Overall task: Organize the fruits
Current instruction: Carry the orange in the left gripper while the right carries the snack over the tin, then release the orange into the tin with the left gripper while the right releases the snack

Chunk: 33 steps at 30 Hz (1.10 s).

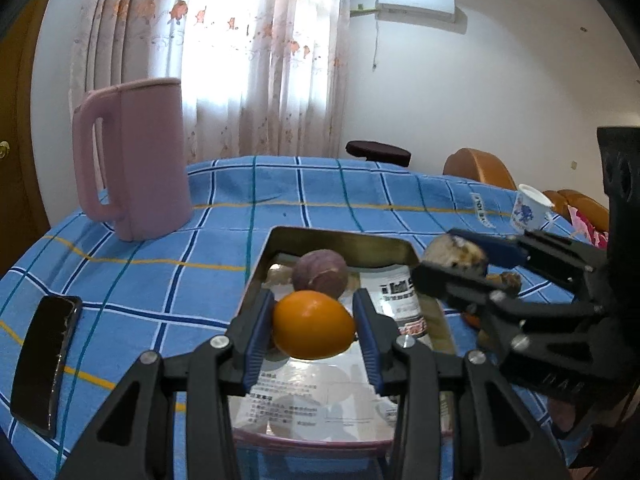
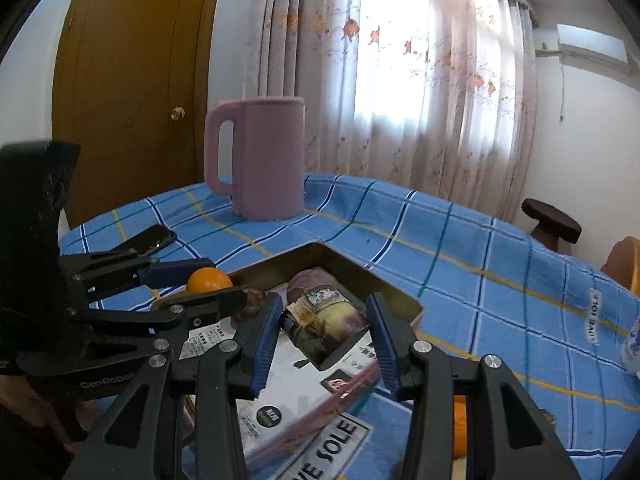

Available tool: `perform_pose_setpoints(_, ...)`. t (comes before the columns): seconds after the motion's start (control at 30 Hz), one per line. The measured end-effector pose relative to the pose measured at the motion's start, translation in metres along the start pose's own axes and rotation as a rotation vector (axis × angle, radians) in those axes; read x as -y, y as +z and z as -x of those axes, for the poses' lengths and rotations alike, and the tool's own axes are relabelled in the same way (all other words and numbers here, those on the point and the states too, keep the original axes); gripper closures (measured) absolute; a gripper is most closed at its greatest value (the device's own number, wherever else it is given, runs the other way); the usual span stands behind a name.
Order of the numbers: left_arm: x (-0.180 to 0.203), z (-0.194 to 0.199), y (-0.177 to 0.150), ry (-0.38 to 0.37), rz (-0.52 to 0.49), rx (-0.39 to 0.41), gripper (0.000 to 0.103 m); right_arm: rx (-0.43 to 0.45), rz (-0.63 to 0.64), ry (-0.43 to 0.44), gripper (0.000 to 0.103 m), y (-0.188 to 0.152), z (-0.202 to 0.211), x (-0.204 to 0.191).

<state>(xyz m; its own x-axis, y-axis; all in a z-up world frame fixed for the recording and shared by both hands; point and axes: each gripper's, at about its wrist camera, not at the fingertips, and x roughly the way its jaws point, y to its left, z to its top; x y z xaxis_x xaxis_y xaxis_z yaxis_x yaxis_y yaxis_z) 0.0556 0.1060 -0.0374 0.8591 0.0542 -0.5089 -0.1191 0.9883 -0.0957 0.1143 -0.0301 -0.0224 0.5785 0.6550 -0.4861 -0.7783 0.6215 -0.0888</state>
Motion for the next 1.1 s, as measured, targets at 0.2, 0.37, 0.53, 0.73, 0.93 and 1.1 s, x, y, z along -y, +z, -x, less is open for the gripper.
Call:
perform_pose_setpoints(0.2,-0.006,-0.007,-0.003,0.0,0.014,-0.033,0.061,-0.056,0.008,0.014,0.057,-0.007,-0.019,-0.007)
perform_pose_setpoints(0.37,-0.007,-0.012,-0.003,0.018,0.005,-0.061,0.061,-0.092,0.0,0.014,0.057,-0.009,-0.027,-0.007)
perform_pose_setpoints(0.53,-0.009,-0.018,-0.003,0.024,0.003,-0.089,0.061,-0.123,-0.009,0.02,0.057,-0.011,-0.036,-0.005)
perform_pose_setpoints(0.73,-0.009,-0.021,-0.003,0.039,0.0,-0.105,0.061,-0.147,-0.023,0.035,0.057,-0.011,-0.039,-0.004)
perform_pose_setpoints(0.93,-0.008,-0.016,-0.002,0.067,-0.008,-0.087,0.054,-0.139,-0.041,0.007,0.042,-0.011,-0.037,0.001)
perform_pose_setpoints(1.1,-0.005,0.0,-0.002,0.061,-0.01,-0.039,0.018,-0.092,-0.044,-0.023,0.04,-0.012,-0.008,0.011)
